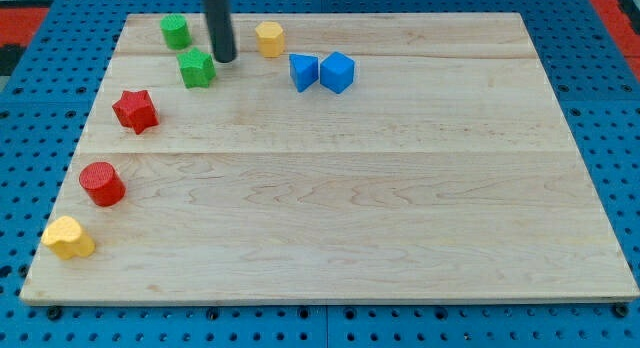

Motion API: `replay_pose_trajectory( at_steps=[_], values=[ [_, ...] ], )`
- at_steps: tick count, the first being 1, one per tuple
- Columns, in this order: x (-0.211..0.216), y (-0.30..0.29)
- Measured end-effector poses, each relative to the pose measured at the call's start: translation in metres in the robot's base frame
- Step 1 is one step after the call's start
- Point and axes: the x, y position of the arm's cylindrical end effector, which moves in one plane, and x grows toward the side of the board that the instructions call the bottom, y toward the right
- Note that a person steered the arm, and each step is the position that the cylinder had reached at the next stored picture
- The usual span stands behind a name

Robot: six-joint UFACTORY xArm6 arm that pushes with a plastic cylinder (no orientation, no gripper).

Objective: Keep yellow hexagon above blue blocks

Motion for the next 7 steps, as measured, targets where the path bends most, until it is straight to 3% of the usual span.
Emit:
replay_pose_trajectory(
  at_steps=[1, 2, 3, 4, 7],
  values=[
    [-0.04, 0.02],
    [-0.039, 0.093],
    [-0.03, 0.072],
    [-0.006, 0.121],
    [-0.014, 0.141]
  ],
)
